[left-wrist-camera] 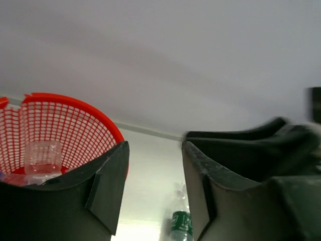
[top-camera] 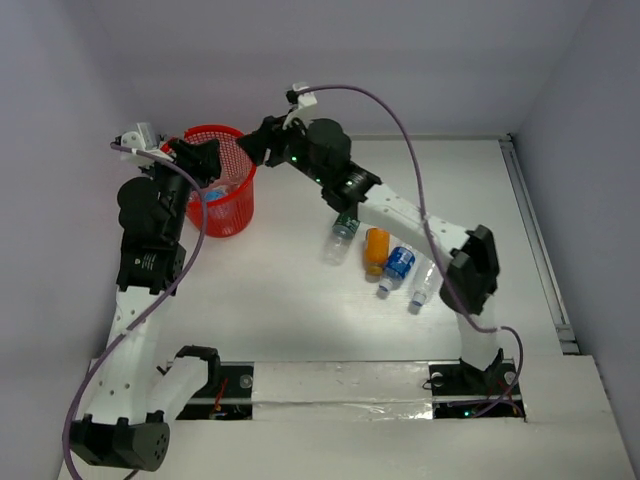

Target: Put the plastic bottles in the bin

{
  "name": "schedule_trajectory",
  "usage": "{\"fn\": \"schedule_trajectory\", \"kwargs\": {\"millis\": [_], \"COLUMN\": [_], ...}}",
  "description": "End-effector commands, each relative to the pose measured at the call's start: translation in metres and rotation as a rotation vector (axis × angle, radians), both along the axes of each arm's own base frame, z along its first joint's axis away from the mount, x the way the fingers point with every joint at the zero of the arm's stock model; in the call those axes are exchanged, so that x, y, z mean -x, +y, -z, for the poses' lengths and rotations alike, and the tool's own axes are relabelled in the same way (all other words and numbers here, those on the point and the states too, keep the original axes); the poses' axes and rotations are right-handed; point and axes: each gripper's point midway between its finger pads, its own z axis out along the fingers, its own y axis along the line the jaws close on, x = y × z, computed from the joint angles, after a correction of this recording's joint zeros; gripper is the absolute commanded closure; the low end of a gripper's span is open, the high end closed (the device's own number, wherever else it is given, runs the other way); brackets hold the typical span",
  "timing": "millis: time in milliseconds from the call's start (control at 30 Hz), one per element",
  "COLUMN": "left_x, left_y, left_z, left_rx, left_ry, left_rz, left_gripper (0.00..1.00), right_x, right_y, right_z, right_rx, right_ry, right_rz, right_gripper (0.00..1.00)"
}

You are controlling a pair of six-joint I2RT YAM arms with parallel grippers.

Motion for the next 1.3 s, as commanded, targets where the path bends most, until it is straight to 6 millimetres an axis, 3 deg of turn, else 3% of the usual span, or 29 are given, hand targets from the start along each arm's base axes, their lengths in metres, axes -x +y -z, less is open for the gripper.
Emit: {"fn": "schedule_trajectory", "kwargs": {"millis": [0, 33, 67, 133, 167, 200, 233, 333, 367, 433, 467, 533, 567, 600, 667, 700, 733, 767, 800, 867, 933, 967, 1000, 1033, 1067, 1100, 1167, 1200, 1267], "left_x": [-0.009, -0.014, -0.016, -0.026, -0.02, -0.026, -0.026, -0.037, -0.05, -0.057, -0.059, -0.073, -0.075, -0.082, -0.09, -0.1, -0.103, -0.107, -0.113, -0.119, -0.126, -0.128, -0.127, -0.13, -0.134, -0.134, -0.14, -0.141, -0.147], "left_y": [-0.018, -0.025, -0.042, -0.06, -0.086, -0.09, -0.102, -0.139, -0.152, -0.173, -0.181, -0.208, -0.217, -0.228, -0.244, -0.252, -0.254, -0.257, -0.262, -0.27, -0.281, -0.284, -0.292, -0.294, -0.297, -0.297, -0.301, -0.301, -0.302], "left_z": [-0.005, 0.0, 0.009, 0.019, 0.024, 0.024, 0.026, 0.047, 0.073, 0.095, 0.108, 0.138, 0.147, 0.172, 0.176, 0.189, 0.198, 0.203, 0.221, 0.228, 0.248, 0.252, 0.27, 0.27, 0.273, 0.291, 0.295, 0.309, 0.313], "left_rx": [-0.018, -0.025, -0.047, -0.072, -0.109, -0.121, -0.138, -0.204, -0.239, -0.296, -0.324, -0.38, -0.402, -0.43, -0.449, -0.465, -0.478, -0.48, -0.494, -0.492, -0.503, -0.509, -0.531, -0.535, -0.54, -0.562, -0.574, -0.588, -0.597], "left_ry": [-0.025, -0.001, 0.036, 0.082, 0.092, 0.102, 0.11, 0.186, 0.258, 0.32, 0.36, 0.423, 0.444, 0.493, 0.496, 0.527, 0.545, 0.551, 0.576, 0.581, 0.612, 0.619, 0.644, 0.646, 0.646, 0.682, 0.685, 0.706, 0.706], "left_rz": [0.102, 0.125, 0.173, 0.189, 0.239, 0.199, 0.214, 0.265, 0.273, 0.301, 0.311, 0.34, 0.357, 0.371, 0.384, 0.382, 0.382, 0.384, 0.389, 0.404, 0.434, 0.441, 0.46, 0.462, 0.465, 0.468, 0.467, 0.468, 0.453], "left_gripper": [0.57, 0.62, 0.72, 0.81, 0.85, 0.85, 0.86, 0.85, 0.85, 0.83, 0.8, 0.74, 0.65, 0.6, 0.43, 0.39, 0.36, 0.32, 0.28, 0.22, 0.21, 0.19, 0.18, 0.18, 0.17, 0.17, 0.17, 0.17, 0.18], "right_x": [0.038, 0.037, 0.037, 0.042, 0.042, 0.045, 0.047, 0.057, 0.064, 0.073, 0.081, 0.085, 0.093, 0.095, 0.101, 0.111, 0.115, 0.121, 0.127, 0.14, 0.147, 0.149, 0.15, 0.152, 0.152, 0.153, 0.152, 0.151, 0.148], "right_y": [-0.061, -0.069, -0.085, -0.125, -0.141, -0.153, -0.179, -0.213, -0.234, -0.25, -0.268, -0.282, -0.292, -0.295, -0.306, -0.314, -0.317, -0.32, -0.323, -0.333, -0.337, -0.338, -0.337, -0.337, -0.336, -0.337, -0.333, -0.331, -0.327], "right_z": [-0.101, -0.073, -0.071, -0.059, -0.054, -0.049, -0.037, -0.024, -0.016, -0.009, -0.017, 0.005, 0.0, 0.012, 0.027, 0.023, 0.044, 0.047, 0.051, 0.061, 0.071, 0.079, 0.084, 0.093, 0.094, 0.108, 0.122, 0.13, 0.137], "right_rx": [-0.163, -0.113, -0.112, -0.104, -0.109, -0.134, -0.143, -0.211, -0.221, -0.232, -0.254, -0.211, -0.222, -0.201, -0.167, -0.187, -0.156, -0.16, -0.161, -0.155, -0.132, -0.12, -0.114, -0.103, -0.102, -0.069, -0.036, -0.018, -0.006], "right_ry": [-0.164, -0.125, -0.112, -0.075, -0.057, -0.019, 0.006, 0.066, 0.076, 0.094, 0.079, 0.121, 0.113, 0.128, 0.151, 0.141, 0.173, 0.173, 0.173, 0.184, 0.205, 0.218, 0.226, 0.239, 0.244, 0.272, 0.298, 0.313, 0.326], "right_rz": [0.08, 0.111, 0.166, 0.24, 0.271, 0.271, 0.295, 0.301, 0.327, 0.354, 0.388, 0.434, 0.451, 0.461, 0.494, 0.496, 0.501, 0.499, 0.492, 0.498, 0.498, 0.494, 0.489, 0.483, 0.48, 0.483, 0.479, 0.475, 0.463], "right_gripper": [0.61, 0.71, 0.83, 0.88, 0.9, 0.9, 0.9, 0.9, 0.9, 0.9, 0.9, 0.9, 0.9, 0.9, 0.89, 0.89, 0.89, 0.89, 0.89, 0.88, 0.86, 0.81, 0.75, 0.58, 0.5, 0.42, 0.28, 0.26, 0.26]}}
